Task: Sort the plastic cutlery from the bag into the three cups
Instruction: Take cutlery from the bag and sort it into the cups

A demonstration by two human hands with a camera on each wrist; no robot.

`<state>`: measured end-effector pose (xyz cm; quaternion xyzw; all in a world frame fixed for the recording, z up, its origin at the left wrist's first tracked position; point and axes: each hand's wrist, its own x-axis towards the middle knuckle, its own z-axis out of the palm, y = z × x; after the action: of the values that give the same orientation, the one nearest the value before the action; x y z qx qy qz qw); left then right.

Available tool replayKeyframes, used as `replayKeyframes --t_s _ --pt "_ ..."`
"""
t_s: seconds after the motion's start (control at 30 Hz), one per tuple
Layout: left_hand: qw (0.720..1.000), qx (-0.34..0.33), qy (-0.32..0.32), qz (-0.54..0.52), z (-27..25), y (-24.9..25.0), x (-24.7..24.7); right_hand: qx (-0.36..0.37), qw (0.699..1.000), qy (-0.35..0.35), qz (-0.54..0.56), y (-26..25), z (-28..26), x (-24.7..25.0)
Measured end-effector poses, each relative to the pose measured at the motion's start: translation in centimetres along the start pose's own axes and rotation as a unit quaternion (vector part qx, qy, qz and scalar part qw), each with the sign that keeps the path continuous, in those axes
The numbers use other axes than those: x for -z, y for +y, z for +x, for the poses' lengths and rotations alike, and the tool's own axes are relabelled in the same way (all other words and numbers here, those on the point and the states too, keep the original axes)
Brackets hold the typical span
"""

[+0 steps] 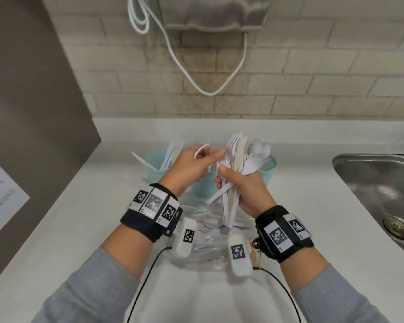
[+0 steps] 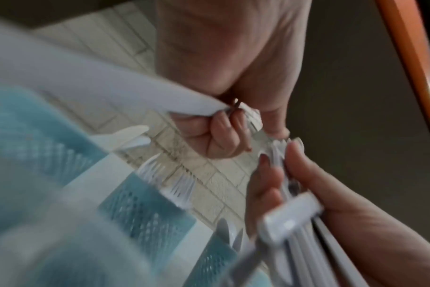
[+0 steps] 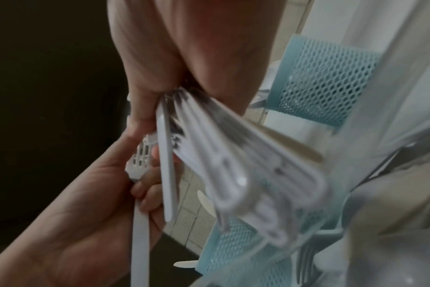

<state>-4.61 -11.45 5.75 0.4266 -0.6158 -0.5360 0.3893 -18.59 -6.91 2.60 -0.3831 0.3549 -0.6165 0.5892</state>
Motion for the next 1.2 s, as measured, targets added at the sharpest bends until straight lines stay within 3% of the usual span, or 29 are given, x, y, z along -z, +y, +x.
replayKeyframes --t_s 0.07,0.3,0.5,0.6,0.67,0.77,0.87,1.2 --pt "0.999 0.03 -0.03 -0.028 -0.8 -0.7 -0.4 0.007 1.0 -0.021 -0.005 0.3 0.2 -0.4" --pt "0.994 0.027 0.05 -0.09 -1.3 -2.0 0.6 -0.017 0.999 -0.028 0.0 1.5 0.4 -0.8" --pt "0.954 -0.056 0.234 -0.181 -0.9 -0.8 2.0 -0.012 0.996 0.02 -0.089 2.1 0.5 -0.4" --pt "0.941 -0.067 0.281 -0.174 -0.3 -1.1 2.1 0.024 0.977 0.024 -0.213 2.2 0.4 -0.5" --pt "0.944 -0.063 0.263 -0.188 -0.3 -1.2 1.8 0.056 0.961 0.01 -0.271 2.2 0.3 -0.8" --pt "0.96 -0.064 0.154 -0.226 -0.6 -1.4 1.3 0.073 0.955 0.002 -0.288 2.3 0.2 -1.2" --pt "0.978 -0.045 0.077 -0.191 -1.2 -1.6 0.9 0.084 0.954 -0.008 -0.289 2.3 0.5 -1.1" --pt "0.992 -0.028 0.033 -0.118 -1.7 -1.8 1.1 0.079 0.967 -0.039 -0.237 1.9 -0.1 -1.1"
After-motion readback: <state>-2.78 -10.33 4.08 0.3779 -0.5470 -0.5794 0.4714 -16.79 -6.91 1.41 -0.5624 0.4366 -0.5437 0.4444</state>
